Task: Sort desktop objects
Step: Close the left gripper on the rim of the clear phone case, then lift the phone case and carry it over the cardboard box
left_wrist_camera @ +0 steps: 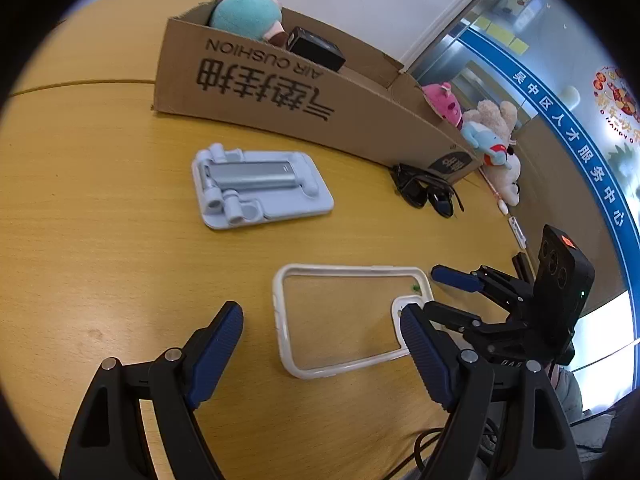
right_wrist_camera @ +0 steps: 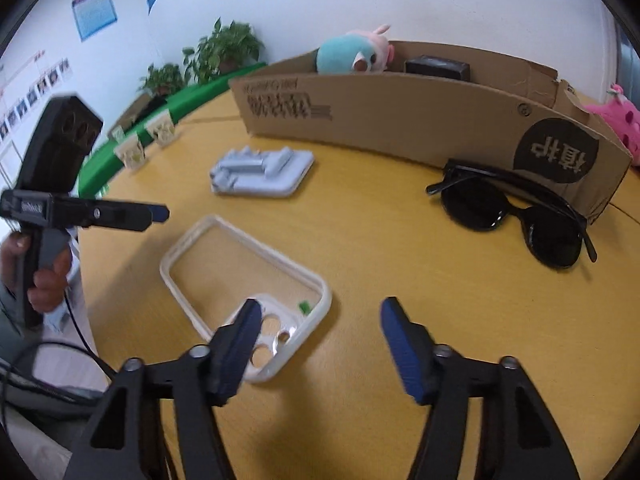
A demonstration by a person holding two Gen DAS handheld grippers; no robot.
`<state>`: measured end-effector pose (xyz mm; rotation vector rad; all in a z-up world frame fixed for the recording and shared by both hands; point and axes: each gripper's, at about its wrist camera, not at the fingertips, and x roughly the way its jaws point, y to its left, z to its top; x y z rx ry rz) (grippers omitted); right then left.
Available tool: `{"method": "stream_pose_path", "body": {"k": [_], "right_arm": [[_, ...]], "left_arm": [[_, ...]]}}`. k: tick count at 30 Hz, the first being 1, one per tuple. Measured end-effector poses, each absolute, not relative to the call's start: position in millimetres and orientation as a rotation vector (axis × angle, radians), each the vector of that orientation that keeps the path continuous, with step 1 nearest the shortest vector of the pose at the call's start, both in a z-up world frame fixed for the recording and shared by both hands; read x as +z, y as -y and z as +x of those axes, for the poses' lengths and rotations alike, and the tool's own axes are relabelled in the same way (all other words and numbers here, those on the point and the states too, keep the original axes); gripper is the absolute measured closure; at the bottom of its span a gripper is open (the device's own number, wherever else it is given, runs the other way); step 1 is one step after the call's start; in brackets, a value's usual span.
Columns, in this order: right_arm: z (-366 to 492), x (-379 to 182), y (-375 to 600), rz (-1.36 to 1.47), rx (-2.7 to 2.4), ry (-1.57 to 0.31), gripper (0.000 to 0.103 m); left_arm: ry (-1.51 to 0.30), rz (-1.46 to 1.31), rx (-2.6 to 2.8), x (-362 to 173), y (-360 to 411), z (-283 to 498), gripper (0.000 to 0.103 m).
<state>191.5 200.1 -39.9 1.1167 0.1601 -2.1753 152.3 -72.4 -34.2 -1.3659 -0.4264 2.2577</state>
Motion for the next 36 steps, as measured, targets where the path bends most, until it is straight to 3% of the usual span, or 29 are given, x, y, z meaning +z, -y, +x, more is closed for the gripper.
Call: {"method": "stream_pose_path", "body": {"k": [1,3,4,6,9,16,19,24,36], "right_arm": [[194,-43,-197,1.12,-2.174,-0.196,0.054],[201,-43,-194,1.107,-2.189,-0.255,0.062],[202,-44,-194,1.104,-2.192,-0.277,0.065],[203,-44,-197,1.102,-2.206,-0.302,0.077],[200,-44,-210,1.118,-2.239,-0.267,0.087],[196,-45,-239,1.161,-2.304,-0.194,0.089],[195,-43,-250,1.188,-2.323,-0.155,0.089],[195,-33,-274,1.186,-2.373,-0.011,0.091],[160,78,-288,0.914,-2.575,-0.015,0.091]], "left_arm": [[0.417,-1.378,2.254,-38,68,152,0.025],[0.407,-1.426,2.257,-48,62,153,0.041],[0.402,-1.396,2.285,-46,60,155,0.043],[0.397,-1.403,2.271,-48,51,153,0.059],[0.323,-1.408,2.304,-49,39,153,0.074],[0.239,-1.409,2.363,-47,8,150,0.081],[0.199,-1.411,2.391,-46,-5,146,0.091],[0.18,-1.273,2.417,-17,-21,137,0.094],[0.123,-0.925,2.49,89,-25,91,0.095]]}}
